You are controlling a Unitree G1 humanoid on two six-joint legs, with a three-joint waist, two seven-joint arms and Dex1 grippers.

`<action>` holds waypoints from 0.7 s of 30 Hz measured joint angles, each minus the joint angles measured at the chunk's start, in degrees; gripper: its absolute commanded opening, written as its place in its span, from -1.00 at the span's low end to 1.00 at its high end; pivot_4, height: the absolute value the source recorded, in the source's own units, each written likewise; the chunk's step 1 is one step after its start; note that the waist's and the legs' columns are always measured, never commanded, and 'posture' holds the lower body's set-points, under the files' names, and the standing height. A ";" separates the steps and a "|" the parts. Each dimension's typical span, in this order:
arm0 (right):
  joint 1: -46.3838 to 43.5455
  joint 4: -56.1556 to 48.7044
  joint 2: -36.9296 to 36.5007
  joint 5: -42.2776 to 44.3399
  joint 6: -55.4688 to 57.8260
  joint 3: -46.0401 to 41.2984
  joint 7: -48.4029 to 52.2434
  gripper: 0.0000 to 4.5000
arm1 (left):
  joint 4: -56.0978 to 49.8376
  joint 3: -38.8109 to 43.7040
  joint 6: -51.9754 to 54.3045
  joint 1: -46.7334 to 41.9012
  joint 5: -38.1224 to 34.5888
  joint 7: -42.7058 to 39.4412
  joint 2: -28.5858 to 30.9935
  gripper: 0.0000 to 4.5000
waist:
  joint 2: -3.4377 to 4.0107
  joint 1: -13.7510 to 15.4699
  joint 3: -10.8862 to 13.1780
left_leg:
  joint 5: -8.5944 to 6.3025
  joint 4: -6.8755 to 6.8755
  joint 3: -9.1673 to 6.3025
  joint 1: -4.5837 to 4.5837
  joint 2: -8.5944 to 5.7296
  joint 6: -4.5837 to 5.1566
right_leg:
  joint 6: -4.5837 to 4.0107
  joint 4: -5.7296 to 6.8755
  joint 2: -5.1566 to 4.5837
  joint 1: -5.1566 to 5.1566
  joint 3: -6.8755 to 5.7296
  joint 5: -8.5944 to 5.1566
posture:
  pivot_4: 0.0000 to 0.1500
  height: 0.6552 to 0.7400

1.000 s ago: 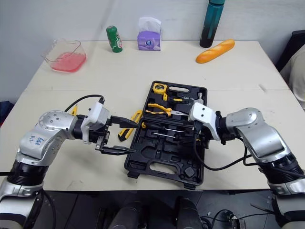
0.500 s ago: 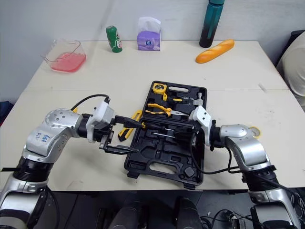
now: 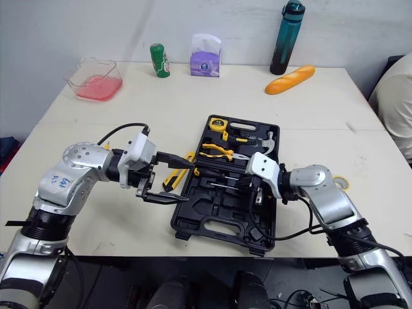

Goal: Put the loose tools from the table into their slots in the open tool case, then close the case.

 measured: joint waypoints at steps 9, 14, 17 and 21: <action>9.79 -13.26 -2.71 11.66 11.55 -14.23 -2.95 -0.99 | -4.98 6.19 7.82 11.19 -3.96 6.40 1.85 1.00 | 0.76 -0.33 0.55 | 0.00 -0.05 0.11 -0.53 0.02 0.00 | -0.14 0.10 0.38 -0.54 -0.15 -0.09 | 1.00 0.83; 18.73 -17.86 -9.36 18.63 19.98 -34.34 -4.67 -0.42 | -5.07 22.03 14.47 22.03 -9.11 11.90 6.17 1.00 | 0.90 0.13 0.82 | 0.00 -0.05 0.02 -0.45 0.15 -0.07 | -0.17 0.10 0.37 -0.50 -0.11 -0.10 | 1.00 0.83; 26.01 -15.68 -11.57 20.19 23.99 -45.81 -5.35 0.28 | -1.11 33.02 14.81 31.10 -9.32 15.15 8.16 1.00 | 1.06 0.10 0.92 | -0.06 -0.12 0.08 -0.37 0.11 -0.05 | -0.19 0.13 0.02 -0.49 -0.12 -0.12 | 1.00 0.83; 30.78 -13.64 -13.96 19.96 24.80 -55.24 -6.26 0.98 | 4.37 41.84 14.34 34.73 -8.50 18.97 9.76 1.00 | 1.07 0.05 0.95 | -0.16 -0.13 0.15 -0.34 0.07 -0.01 | -0.21 0.03 -0.15 -0.57 -0.11 -0.13 | 1.00 0.83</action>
